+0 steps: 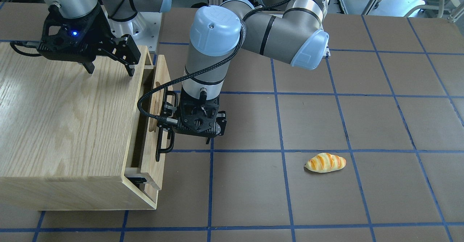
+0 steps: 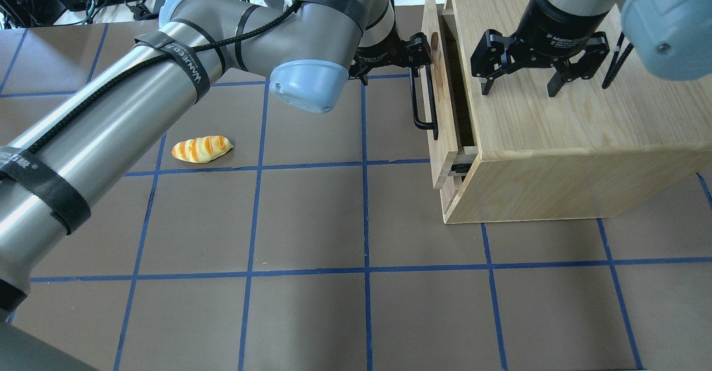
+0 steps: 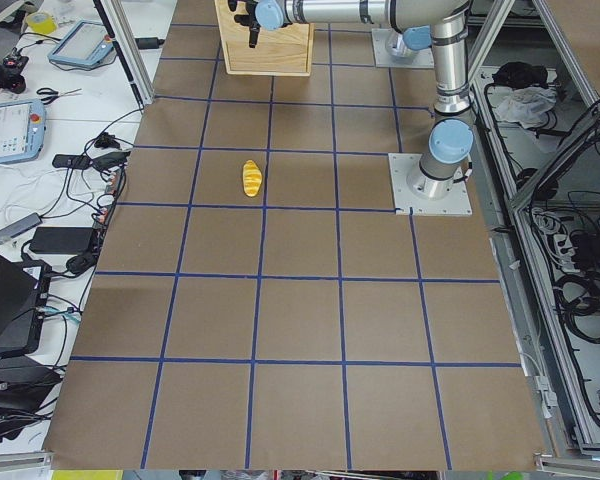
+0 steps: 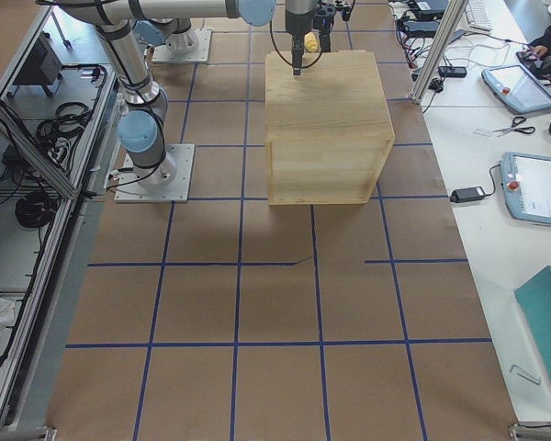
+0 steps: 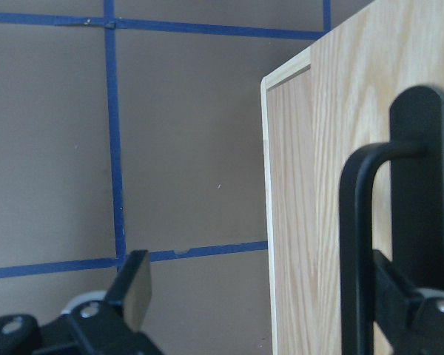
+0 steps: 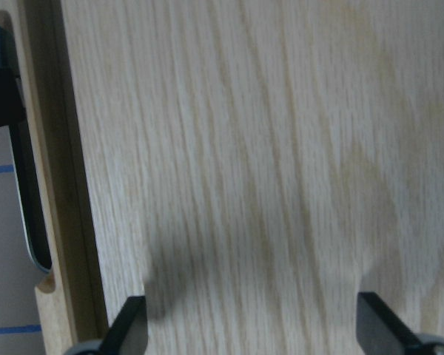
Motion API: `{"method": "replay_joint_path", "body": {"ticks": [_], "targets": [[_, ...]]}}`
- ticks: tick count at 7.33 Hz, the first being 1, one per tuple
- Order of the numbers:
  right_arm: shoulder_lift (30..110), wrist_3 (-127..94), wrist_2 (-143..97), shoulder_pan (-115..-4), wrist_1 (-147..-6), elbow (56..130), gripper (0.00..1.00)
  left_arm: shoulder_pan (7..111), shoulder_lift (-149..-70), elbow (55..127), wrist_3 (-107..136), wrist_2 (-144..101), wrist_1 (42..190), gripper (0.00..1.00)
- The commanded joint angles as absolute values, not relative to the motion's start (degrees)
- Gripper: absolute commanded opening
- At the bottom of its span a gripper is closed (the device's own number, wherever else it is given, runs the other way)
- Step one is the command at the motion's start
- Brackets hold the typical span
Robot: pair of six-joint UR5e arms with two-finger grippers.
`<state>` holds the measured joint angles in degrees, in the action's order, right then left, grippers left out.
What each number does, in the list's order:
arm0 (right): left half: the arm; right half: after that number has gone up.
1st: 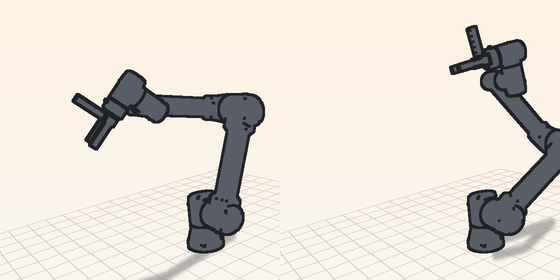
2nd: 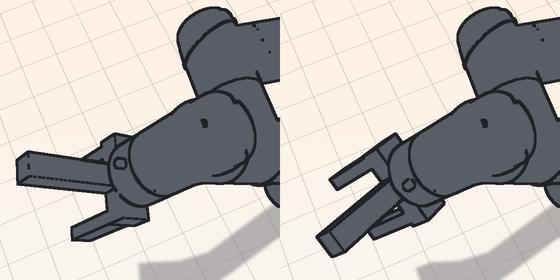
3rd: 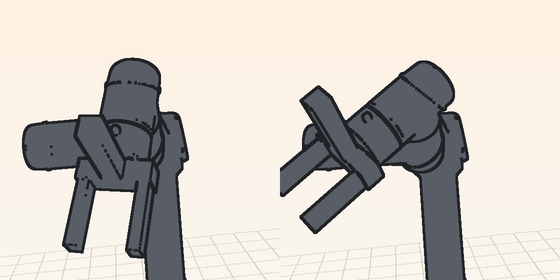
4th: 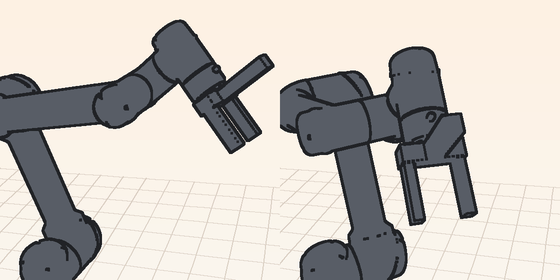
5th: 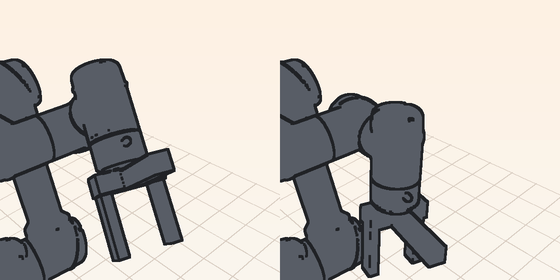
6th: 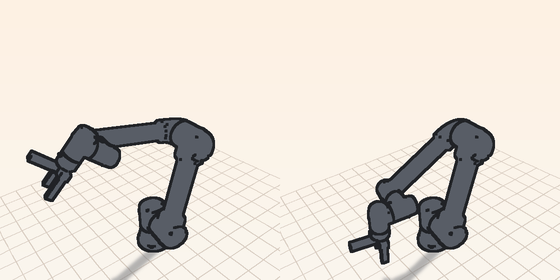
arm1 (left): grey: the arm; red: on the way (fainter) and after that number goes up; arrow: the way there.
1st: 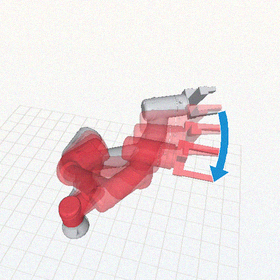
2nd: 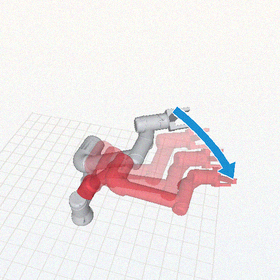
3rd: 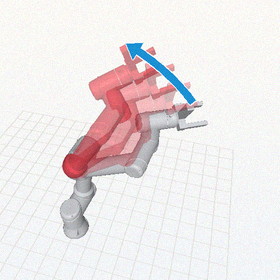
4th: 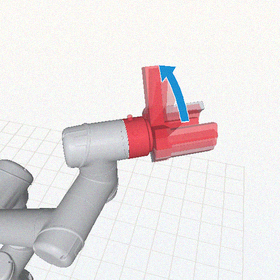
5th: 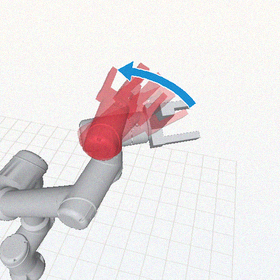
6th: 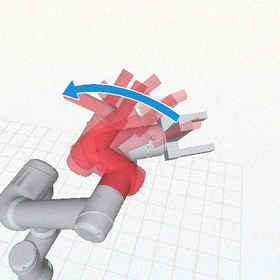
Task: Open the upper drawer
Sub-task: 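Pull the drawer handle outward with the left gripper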
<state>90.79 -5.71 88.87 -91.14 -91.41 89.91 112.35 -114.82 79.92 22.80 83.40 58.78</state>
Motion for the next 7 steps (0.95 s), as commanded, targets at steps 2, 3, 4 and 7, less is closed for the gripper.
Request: {"method": "replay_joint_path", "body": {"ticks": [2,3,4,7], "targets": [[90.79,-5.71,88.95,-91.14,-91.41,89.91,1.00,110.58,-114.08,80.15,21.98,84.20,58.89,1.00],[90.79,-5.71,88.95,-91.14,-91.41,89.91,1.00,109.61,-113.82,80.16,18.58,84.29,59.15,1.00],[90.79,-5.71,88.95,-91.14,-91.41,89.91,1.00,108.73,-113.82,80.24,18.28,84.29,59.15,1.00],[90.79,-5.71,88.86,-91.14,-91.41,89.91,1.00,106.71,-113.47,80.33,15.30,84.29,59.85,1.00]]}}
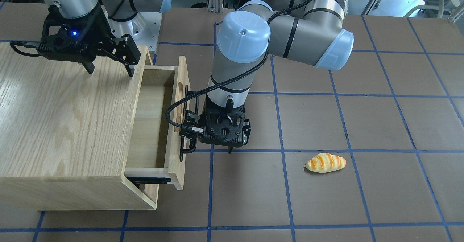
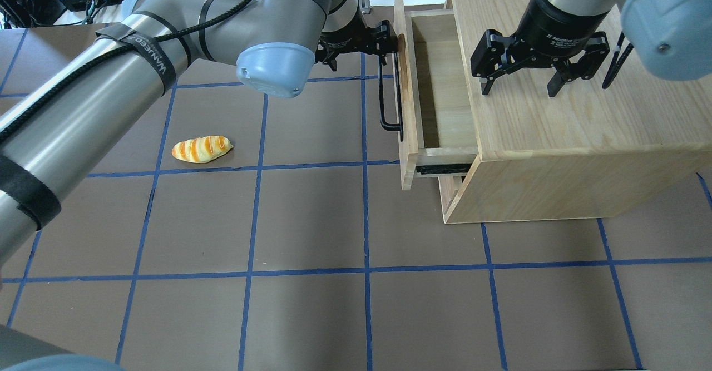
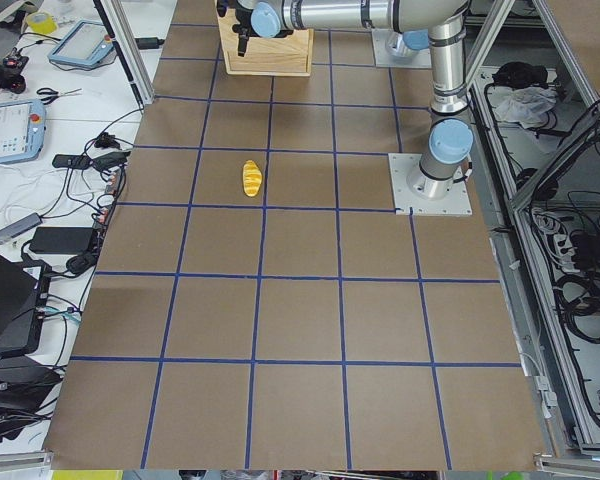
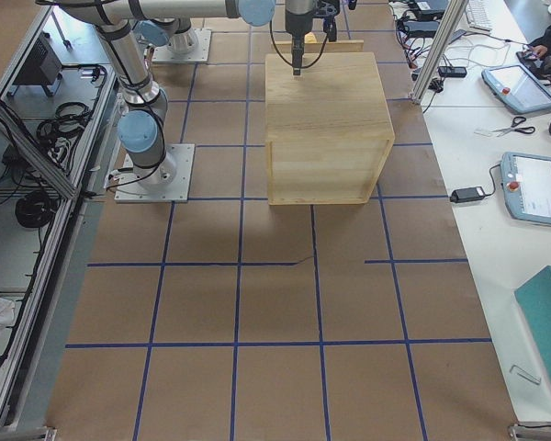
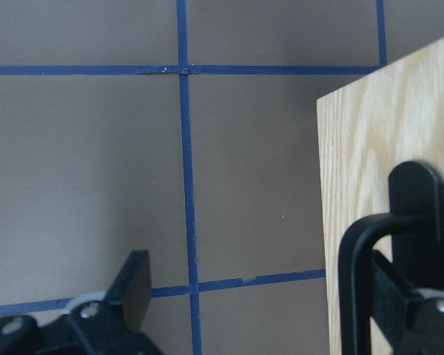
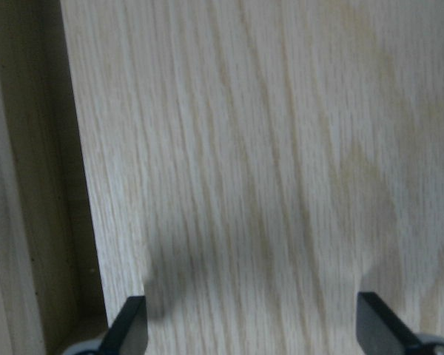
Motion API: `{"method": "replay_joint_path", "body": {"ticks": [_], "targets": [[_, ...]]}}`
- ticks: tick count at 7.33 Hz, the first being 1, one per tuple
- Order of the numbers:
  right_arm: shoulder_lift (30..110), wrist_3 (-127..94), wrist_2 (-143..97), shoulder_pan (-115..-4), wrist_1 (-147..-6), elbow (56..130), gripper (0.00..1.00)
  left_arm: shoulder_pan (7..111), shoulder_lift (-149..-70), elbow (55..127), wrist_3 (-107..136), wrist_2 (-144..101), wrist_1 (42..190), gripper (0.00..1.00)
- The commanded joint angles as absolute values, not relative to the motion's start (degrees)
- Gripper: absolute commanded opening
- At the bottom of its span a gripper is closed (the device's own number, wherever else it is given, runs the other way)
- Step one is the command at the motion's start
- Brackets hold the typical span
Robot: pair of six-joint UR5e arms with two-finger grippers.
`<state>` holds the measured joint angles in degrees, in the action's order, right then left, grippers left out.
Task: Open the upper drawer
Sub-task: 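Pull the drawer handle outward with the left gripper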
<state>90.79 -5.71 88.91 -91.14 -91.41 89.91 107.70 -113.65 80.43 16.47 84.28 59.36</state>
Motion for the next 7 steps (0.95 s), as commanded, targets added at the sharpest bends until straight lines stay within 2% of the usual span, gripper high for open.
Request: {"method": "replay_joint_path", "body": {"ticks": [1,7], "targets": [[90.79,-5.71,88.94,-91.14,-91.41,89.91,1.00,106.35,-113.38,80.25,15.12,84.29,60.11,1.00],[90.79,-5.71,88.94,-91.14,-91.41,89.91,1.00,102.75,-112.59,80.33,12.13,84.20,62.93,1.00]]}}
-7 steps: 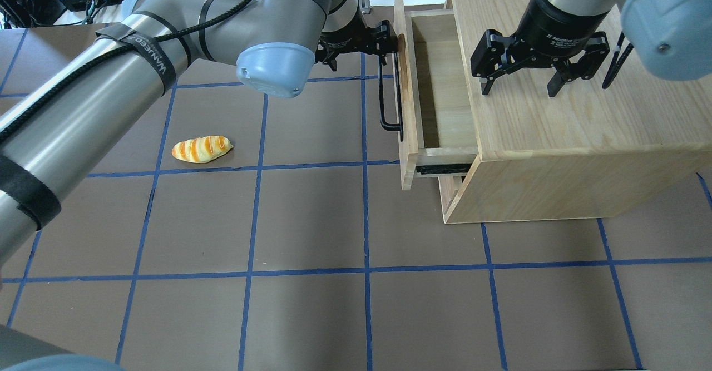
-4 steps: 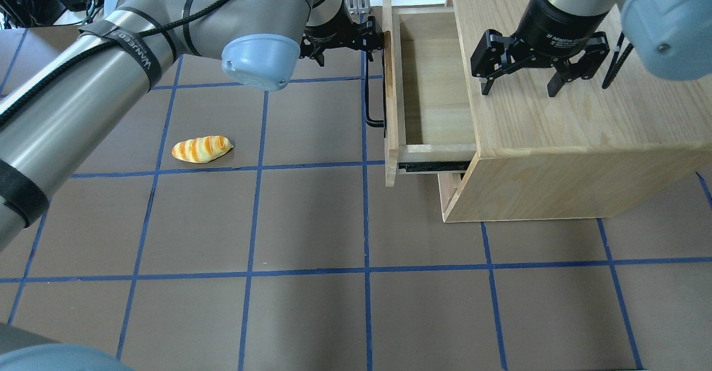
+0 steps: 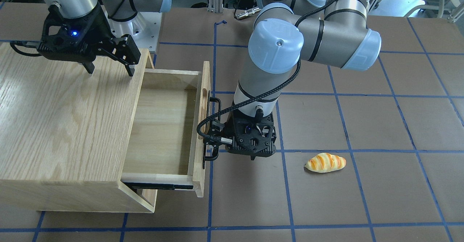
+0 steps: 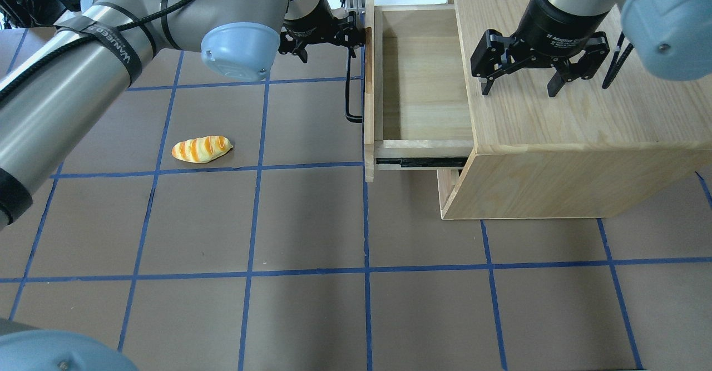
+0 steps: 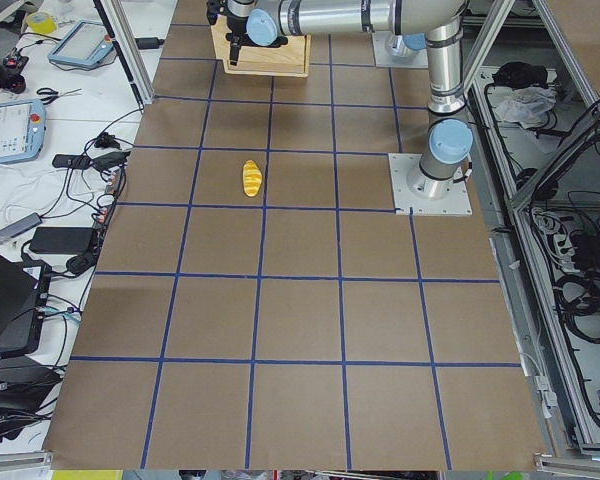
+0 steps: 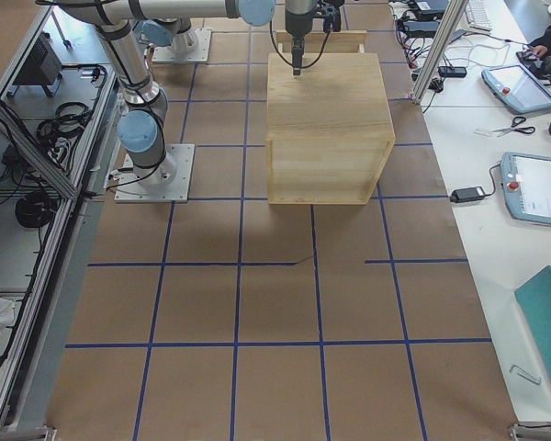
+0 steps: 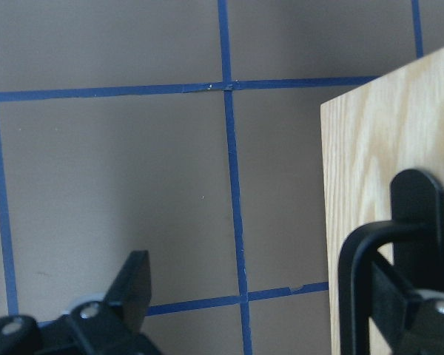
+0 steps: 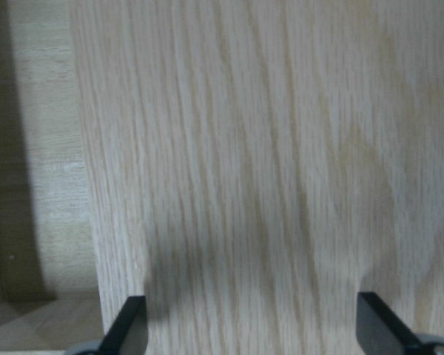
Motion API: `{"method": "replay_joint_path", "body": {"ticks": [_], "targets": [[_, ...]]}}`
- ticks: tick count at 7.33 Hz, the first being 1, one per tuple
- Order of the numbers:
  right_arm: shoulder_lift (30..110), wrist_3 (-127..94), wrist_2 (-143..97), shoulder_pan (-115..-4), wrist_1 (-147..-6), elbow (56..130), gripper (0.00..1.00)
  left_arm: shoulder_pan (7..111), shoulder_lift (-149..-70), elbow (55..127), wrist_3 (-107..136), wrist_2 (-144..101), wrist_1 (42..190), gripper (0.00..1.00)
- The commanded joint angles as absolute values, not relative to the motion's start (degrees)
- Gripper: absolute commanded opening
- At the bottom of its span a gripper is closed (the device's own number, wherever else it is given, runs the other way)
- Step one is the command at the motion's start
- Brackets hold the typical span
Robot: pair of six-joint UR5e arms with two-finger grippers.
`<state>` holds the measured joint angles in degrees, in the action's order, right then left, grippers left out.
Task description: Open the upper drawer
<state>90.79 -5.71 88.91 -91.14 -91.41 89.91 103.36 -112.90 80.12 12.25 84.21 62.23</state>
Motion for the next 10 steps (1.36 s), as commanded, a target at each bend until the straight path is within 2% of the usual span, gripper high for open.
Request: {"method": "replay_joint_path", "body": {"ticks": [1,10], "targets": [[90.79,-5.71,88.95,-91.14,-91.41,89.91,1.00,102.66,-112.15,80.77,12.13,84.29,63.02,1.00],[90.79,-5.71,88.95,-91.14,-91.41,89.91,1.00,101.70,-109.96,79.81,12.57,84.29,67.40,1.00]]}}
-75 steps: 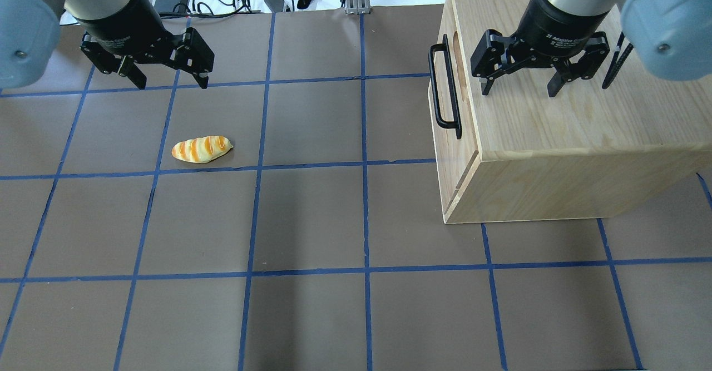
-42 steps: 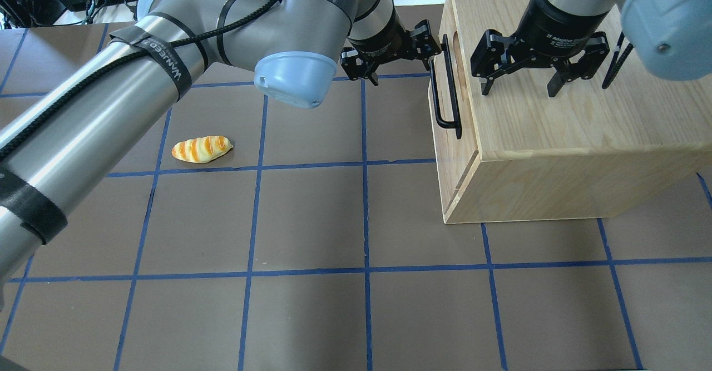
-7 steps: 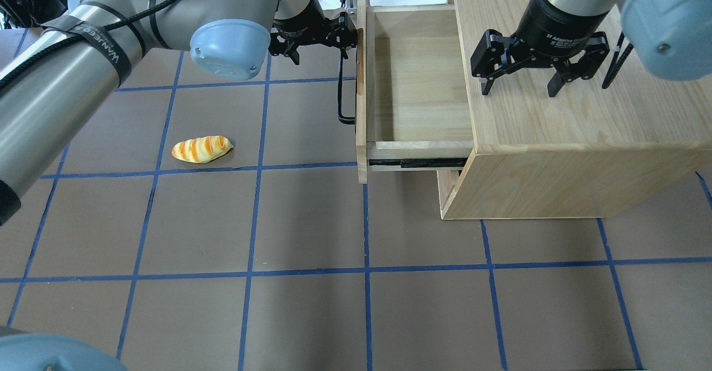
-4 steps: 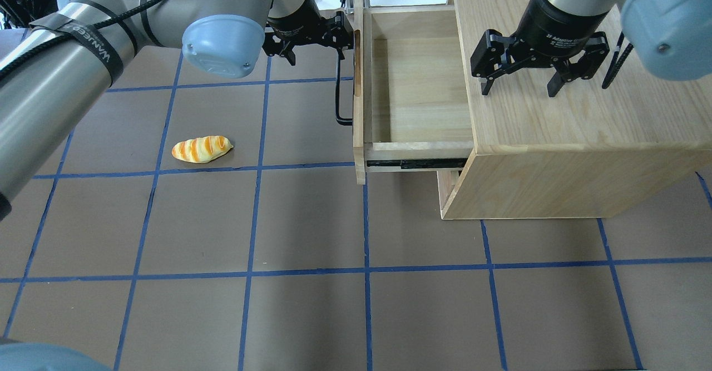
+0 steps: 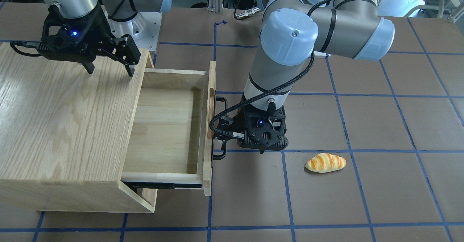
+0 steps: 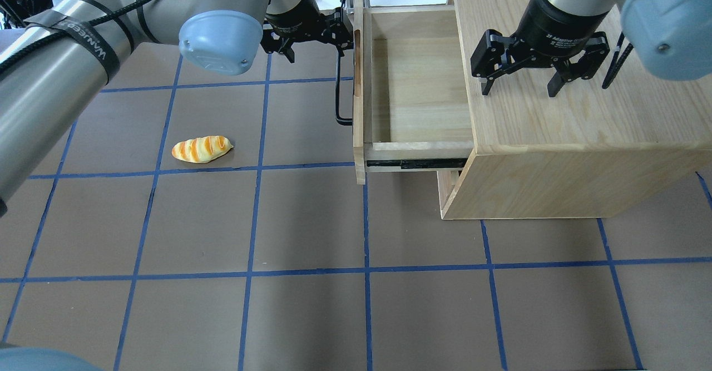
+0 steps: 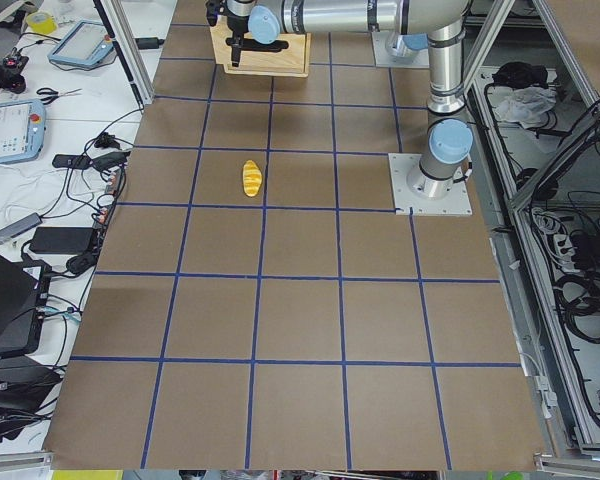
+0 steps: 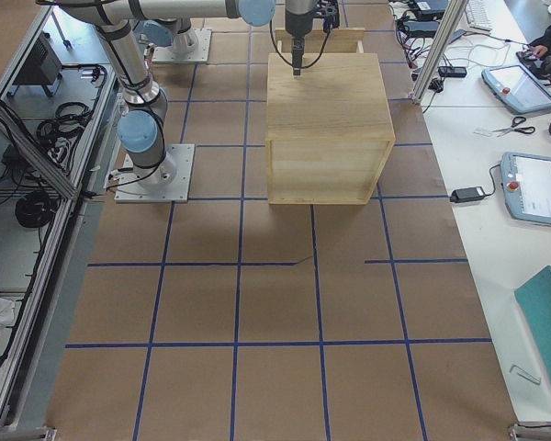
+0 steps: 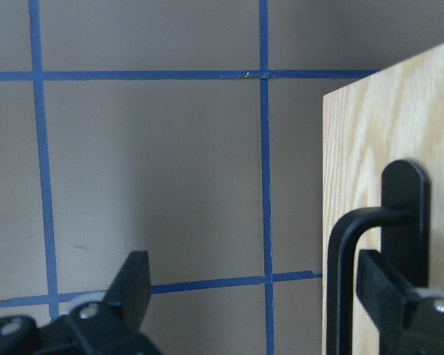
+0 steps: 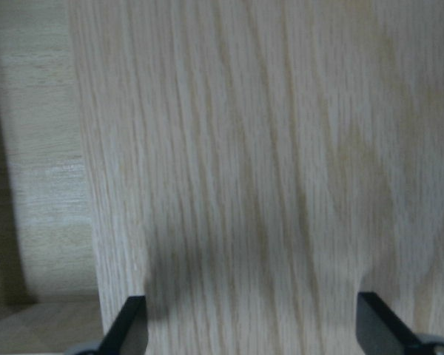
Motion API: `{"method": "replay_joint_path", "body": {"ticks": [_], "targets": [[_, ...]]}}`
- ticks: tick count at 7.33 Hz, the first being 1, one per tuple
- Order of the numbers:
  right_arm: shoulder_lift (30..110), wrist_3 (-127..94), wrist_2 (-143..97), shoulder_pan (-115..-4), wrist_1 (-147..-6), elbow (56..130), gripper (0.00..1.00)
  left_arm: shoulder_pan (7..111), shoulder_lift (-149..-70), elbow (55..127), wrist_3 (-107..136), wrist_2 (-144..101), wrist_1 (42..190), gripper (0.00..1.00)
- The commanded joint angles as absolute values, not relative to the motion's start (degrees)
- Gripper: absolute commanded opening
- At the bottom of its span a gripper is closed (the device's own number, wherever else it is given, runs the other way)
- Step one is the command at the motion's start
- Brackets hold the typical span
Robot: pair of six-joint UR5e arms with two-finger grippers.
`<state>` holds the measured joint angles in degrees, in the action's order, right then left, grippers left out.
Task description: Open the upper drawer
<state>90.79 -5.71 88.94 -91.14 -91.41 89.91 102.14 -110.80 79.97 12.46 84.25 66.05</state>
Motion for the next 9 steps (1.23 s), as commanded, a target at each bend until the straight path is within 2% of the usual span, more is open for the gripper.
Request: {"method": "replay_joint_path", "body": {"ticks": [1,9], "targets": [[90.79,-5.71,88.95,-91.14,-91.41,89.91,1.00,100.56,-108.56,79.63,12.57,84.29,69.59,1.00],[90.79,-5.71,88.95,-91.14,-91.41,89.91,1.00,91.60,-98.09,79.36,5.36,91.85,87.36,1.00]]}}
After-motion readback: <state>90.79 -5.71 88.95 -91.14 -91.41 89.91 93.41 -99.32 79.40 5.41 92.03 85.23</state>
